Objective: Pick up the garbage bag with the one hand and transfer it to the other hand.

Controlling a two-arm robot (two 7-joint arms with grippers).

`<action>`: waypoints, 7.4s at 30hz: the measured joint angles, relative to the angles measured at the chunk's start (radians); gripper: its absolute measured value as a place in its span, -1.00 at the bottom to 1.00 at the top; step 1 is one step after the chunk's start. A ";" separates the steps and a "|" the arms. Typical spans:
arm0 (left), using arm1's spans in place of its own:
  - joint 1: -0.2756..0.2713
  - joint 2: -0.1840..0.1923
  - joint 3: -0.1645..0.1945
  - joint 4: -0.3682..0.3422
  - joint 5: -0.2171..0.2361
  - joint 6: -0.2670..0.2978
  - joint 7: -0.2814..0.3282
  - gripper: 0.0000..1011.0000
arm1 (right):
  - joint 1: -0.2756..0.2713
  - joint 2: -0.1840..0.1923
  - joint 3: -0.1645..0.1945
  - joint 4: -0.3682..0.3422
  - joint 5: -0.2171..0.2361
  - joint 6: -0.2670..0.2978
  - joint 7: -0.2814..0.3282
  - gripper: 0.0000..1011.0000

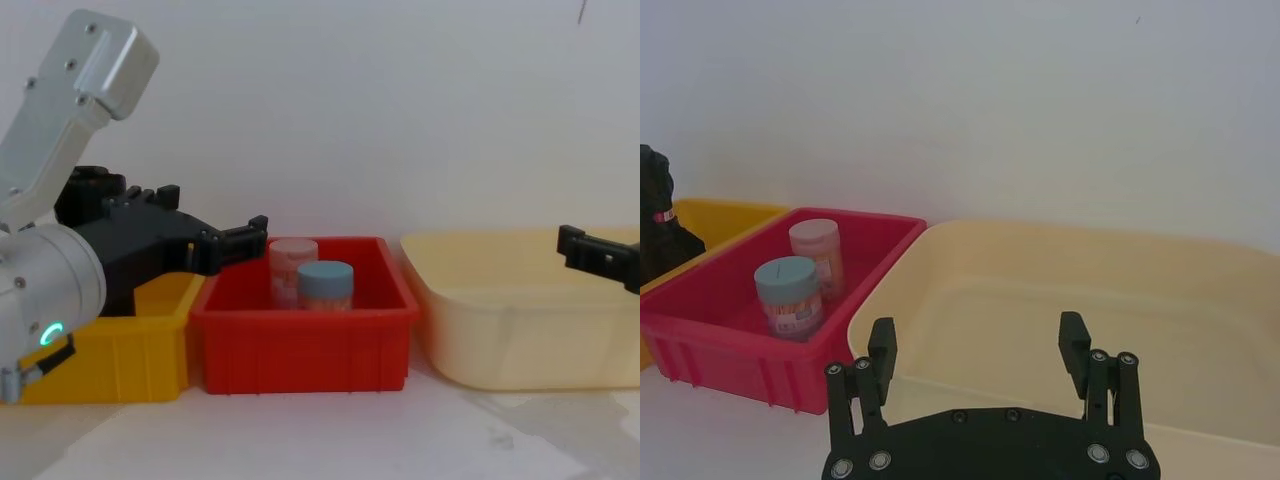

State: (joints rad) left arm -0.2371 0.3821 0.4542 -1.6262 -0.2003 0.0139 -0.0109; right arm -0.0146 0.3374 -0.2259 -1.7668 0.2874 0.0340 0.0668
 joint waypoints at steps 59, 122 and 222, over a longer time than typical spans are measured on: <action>0.000 0.000 0.000 0.000 0.000 0.000 0.000 0.98 | 0.000 0.000 0.000 0.000 0.000 0.000 0.000 0.98; 0.353 0.056 -0.399 -0.449 -0.274 0.295 0.010 0.98 | 0.350 -0.102 -0.182 0.019 0.121 0.410 0.094 0.98; -0.168 -0.041 -0.223 0.250 -0.300 0.226 -0.263 0.98 | 0.651 -0.249 -0.305 0.526 -0.055 0.417 0.188 0.98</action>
State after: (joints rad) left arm -0.4051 0.3414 0.2314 -1.3763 -0.4999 0.2396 -0.2743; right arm 0.6365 0.0886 -0.5305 -1.2410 0.2322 0.4511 0.2552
